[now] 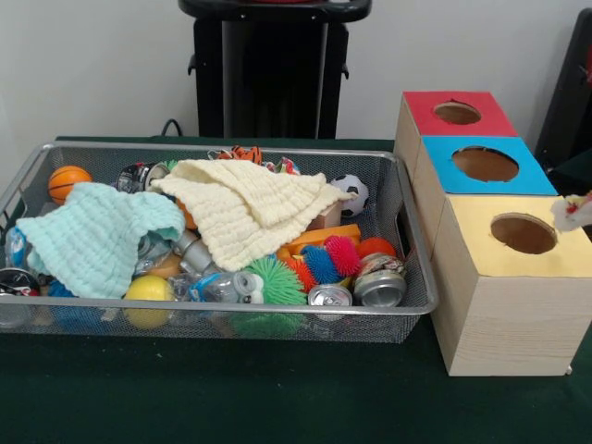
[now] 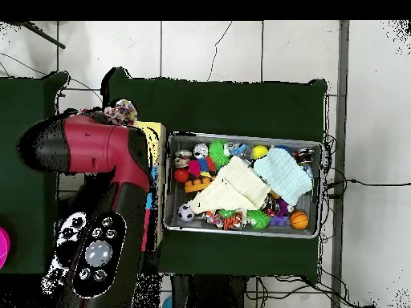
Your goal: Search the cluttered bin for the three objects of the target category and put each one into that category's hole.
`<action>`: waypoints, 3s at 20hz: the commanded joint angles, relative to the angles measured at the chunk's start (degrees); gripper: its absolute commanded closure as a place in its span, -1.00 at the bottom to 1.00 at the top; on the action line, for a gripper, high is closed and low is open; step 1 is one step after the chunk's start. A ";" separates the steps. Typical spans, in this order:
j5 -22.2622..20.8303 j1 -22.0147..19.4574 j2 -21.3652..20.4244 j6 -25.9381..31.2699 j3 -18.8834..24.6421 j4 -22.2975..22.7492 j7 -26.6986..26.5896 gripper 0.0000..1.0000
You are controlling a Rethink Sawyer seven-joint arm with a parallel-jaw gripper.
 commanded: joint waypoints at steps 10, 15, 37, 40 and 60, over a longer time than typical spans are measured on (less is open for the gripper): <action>-0.30 -0.34 6.18 -0.49 2.53 -0.97 13.57 1.00; -0.94 0.02 4.87 -3.47 3.22 2.83 12.52 1.00; -5.51 -6.45 -3.64 -14.10 9.16 20.05 3.61 1.00; -6.42 -6.63 -3.92 -13.83 9.23 20.06 3.70 1.00; -3.48 4.68 5.65 -10.65 0.31 11.33 16.20 1.00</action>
